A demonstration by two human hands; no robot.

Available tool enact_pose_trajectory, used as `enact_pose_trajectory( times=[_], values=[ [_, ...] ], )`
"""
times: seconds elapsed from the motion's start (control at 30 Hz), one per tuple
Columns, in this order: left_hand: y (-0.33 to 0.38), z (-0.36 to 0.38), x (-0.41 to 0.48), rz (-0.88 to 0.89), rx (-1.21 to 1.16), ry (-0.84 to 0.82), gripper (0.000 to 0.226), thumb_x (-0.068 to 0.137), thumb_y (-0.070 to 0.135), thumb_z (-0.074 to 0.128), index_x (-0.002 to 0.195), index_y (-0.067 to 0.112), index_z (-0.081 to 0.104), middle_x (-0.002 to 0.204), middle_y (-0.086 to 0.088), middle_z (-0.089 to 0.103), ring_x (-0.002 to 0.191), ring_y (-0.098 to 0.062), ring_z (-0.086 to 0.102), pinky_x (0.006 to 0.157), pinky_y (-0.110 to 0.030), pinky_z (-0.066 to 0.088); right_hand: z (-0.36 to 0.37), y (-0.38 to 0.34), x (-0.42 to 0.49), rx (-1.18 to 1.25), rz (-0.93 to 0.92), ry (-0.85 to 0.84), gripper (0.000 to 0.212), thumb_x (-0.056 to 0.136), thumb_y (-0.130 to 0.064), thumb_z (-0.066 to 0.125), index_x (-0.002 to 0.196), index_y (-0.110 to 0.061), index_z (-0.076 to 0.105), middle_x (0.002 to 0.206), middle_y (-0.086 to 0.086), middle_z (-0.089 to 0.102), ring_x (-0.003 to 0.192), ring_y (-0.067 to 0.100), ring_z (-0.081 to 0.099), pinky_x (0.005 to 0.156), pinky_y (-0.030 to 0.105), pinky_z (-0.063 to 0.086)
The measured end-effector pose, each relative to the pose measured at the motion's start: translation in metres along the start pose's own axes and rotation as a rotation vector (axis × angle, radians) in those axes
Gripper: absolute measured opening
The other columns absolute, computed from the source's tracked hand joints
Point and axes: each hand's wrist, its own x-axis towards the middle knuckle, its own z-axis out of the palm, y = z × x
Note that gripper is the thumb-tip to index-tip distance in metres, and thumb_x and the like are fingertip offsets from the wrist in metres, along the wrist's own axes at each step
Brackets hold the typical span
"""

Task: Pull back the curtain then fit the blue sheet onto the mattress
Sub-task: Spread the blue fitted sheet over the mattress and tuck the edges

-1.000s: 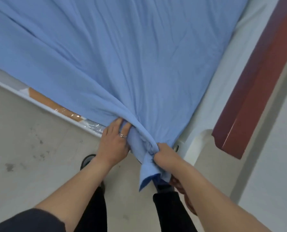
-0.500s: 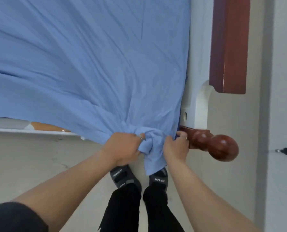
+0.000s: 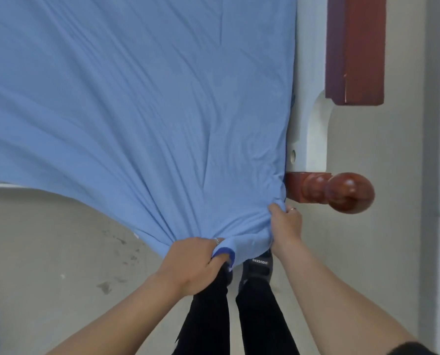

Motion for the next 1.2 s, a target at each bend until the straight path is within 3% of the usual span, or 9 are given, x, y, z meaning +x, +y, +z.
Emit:
enact_pose_trajectory(
  times=[0.1, 0.17, 0.27, 0.43, 0.7, 0.8, 0.9, 1.0, 1.2],
  values=[
    [0.008, 0.011, -0.022, 0.077, 0.054, 0.059, 0.039, 0.093, 0.07, 0.002, 0.105, 0.066, 0.038, 0.063, 0.013, 0.044, 0.062, -0.011, 0.05, 0.051, -0.024, 0.029, -0.021, -0.013, -0.032, -0.158, -0.433, 0.132, 0.015, 0.085, -0.025, 0.06, 0.078, -0.024, 0.047, 0.068, -0.02, 0.052, 0.06, 0.002, 0.048, 0.06, 0.022, 0.04],
    [0.005, 0.026, -0.028, 0.057, 0.097, 0.036, 0.06, 0.091, 0.072, -0.004, 0.137, 0.06, 0.033, 0.076, 0.014, 0.051, 0.078, -0.01, 0.059, 0.061, -0.029, 0.043, -0.035, -0.007, -0.049, -0.309, -0.705, 0.113, 0.012, 0.09, -0.031, 0.059, 0.097, -0.033, 0.048, 0.084, -0.032, 0.059, 0.068, -0.007, 0.055, 0.06, 0.012, 0.042],
    [-0.002, 0.056, -0.015, 0.048, 0.141, -0.044, 0.063, 0.091, 0.069, 0.001, 0.148, 0.054, 0.025, 0.09, 0.011, 0.059, 0.092, -0.015, 0.061, 0.072, -0.033, 0.046, -0.056, 0.018, -0.039, -0.74, -0.947, 0.081, 0.043, 0.098, -0.022, 0.056, 0.139, -0.03, 0.047, 0.102, -0.009, 0.068, 0.075, 0.009, 0.062, 0.064, 0.028, 0.052],
    [-0.016, 0.113, 0.03, -0.015, 0.35, -0.272, 0.057, 0.1, 0.057, 0.021, 0.155, 0.045, 0.014, 0.125, -0.003, 0.053, 0.113, -0.028, 0.05, 0.092, -0.04, 0.036, -0.068, 0.041, 0.009, -1.187, -0.346, -0.175, 0.066, 0.098, -0.014, 0.035, 0.157, -0.039, 0.017, 0.1, 0.004, 0.061, 0.084, 0.022, 0.06, 0.082, 0.041, 0.054],
    [-0.018, 0.134, 0.054, -0.019, 0.384, -0.407, 0.059, 0.102, 0.054, 0.019, 0.158, 0.035, 0.008, 0.15, -0.008, 0.033, 0.134, -0.03, 0.035, 0.104, -0.047, 0.034, -0.02, 0.01, 0.032, -1.466, -0.177, -0.213, 0.072, 0.092, -0.017, 0.041, 0.157, -0.024, 0.012, 0.137, 0.017, 0.049, 0.12, 0.035, 0.053, 0.099, 0.045, 0.046],
    [-0.023, 0.115, 0.048, 0.025, 0.297, -0.418, 0.058, 0.101, 0.052, 0.028, 0.155, 0.033, 0.022, 0.162, -0.002, 0.015, 0.144, -0.027, 0.022, 0.11, -0.049, 0.034, -0.004, -0.007, 0.012, -1.678, -0.078, -0.286, 0.057, 0.083, -0.018, 0.046, 0.14, -0.017, 0.048, 0.138, 0.014, 0.051, 0.122, 0.035, 0.053, 0.1, 0.046, 0.047],
    [-0.033, 0.093, 0.037, -0.117, 0.127, -0.34, 0.054, 0.098, 0.049, 0.037, 0.141, 0.019, 0.049, 0.153, -0.002, 0.032, 0.137, -0.026, 0.035, 0.105, -0.047, 0.04, 0.01, -0.013, -0.01, -1.642, -0.221, -0.404, 0.032, 0.084, -0.02, 0.046, 0.11, -0.021, 0.064, 0.123, 0.006, 0.063, 0.11, 0.03, 0.061, 0.087, 0.033, 0.048],
    [-0.06, 0.062, 0.021, -0.316, -0.191, -0.107, 0.036, 0.096, 0.039, 0.045, 0.119, 0.02, 0.065, 0.124, -0.001, 0.056, 0.121, -0.022, 0.052, 0.098, -0.036, 0.045, 0.024, -0.015, -0.037, -1.616, -0.359, -0.476, 0.027, 0.084, -0.025, 0.047, 0.106, -0.021, 0.062, 0.115, 0.006, 0.064, 0.102, 0.029, 0.062, 0.076, 0.032, 0.046],
    [-0.17, -0.005, -0.035, -0.776, -0.669, 0.481, 0.011, 0.091, 0.014, 0.056, 0.091, 0.022, 0.064, 0.088, -0.001, 0.068, 0.088, -0.023, 0.067, 0.075, -0.023, 0.04, 0.103, -0.022, -0.086, -1.595, -0.505, -0.614, 0.013, 0.086, -0.026, 0.046, 0.092, -0.017, 0.054, 0.112, 0.01, 0.065, 0.091, 0.027, 0.059, 0.071, 0.03, 0.043]
  ],
)
